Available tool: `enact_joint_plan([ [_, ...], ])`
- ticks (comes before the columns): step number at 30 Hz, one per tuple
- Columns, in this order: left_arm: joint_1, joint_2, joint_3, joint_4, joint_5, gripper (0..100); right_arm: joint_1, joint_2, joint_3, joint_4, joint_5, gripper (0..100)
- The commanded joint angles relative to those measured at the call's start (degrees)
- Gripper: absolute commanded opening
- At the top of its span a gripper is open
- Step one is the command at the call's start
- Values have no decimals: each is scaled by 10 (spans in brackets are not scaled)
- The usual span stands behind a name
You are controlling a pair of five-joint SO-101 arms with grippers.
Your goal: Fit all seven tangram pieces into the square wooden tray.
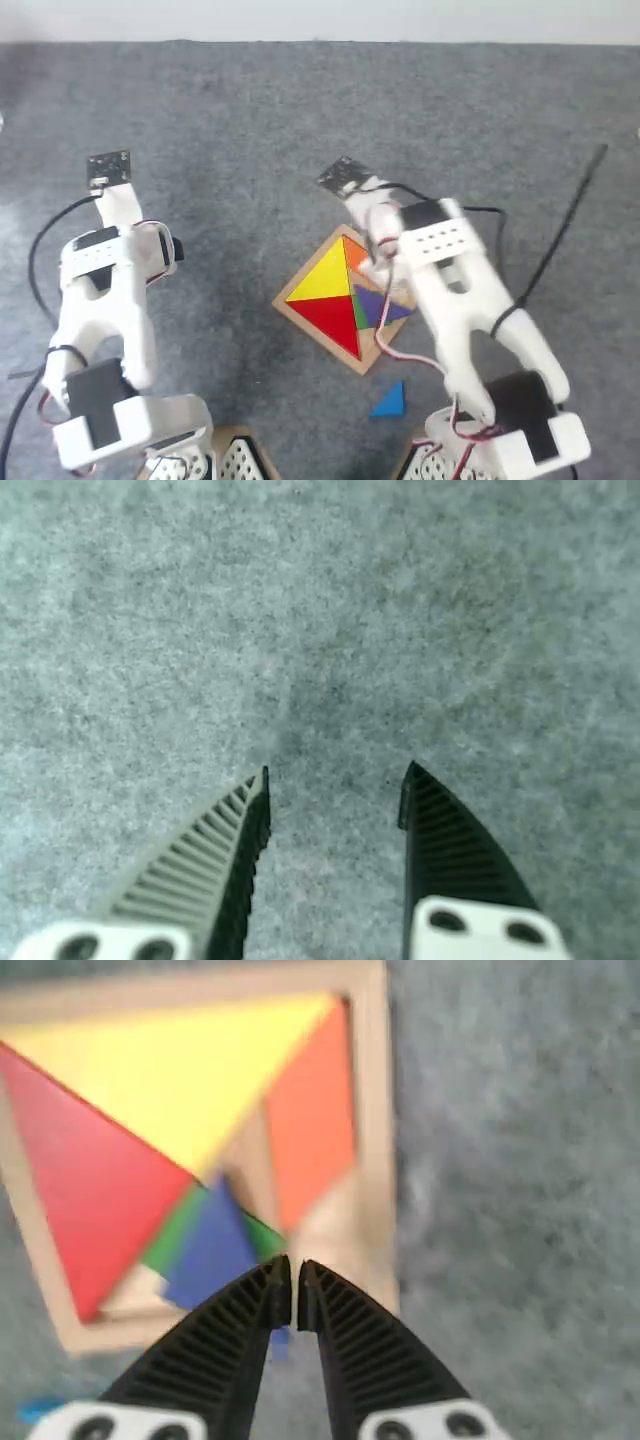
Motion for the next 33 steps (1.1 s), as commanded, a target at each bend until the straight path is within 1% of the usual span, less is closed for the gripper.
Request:
enact_joint_plan([
  [1, 4, -24, -1, -9, 2, 207, 75, -16, -19, 13, 47, 13],
  [3, 4, -24, -2, -9, 2, 207, 95, -3, 1, -1, 59, 13],
  [8, 4, -24, -2, -9, 2, 207, 81, 10, 31, -22, 59, 13],
  [20, 4, -24, -2, -9, 2, 207, -10, 13, 92, -27, 61, 12],
  [27, 4, -24, -2, -9, 2, 207, -66, 11, 79, -18, 55, 12],
  [33, 4, -24, -2, -9, 2, 207, -101, 13, 47, -15, 8, 12],
])
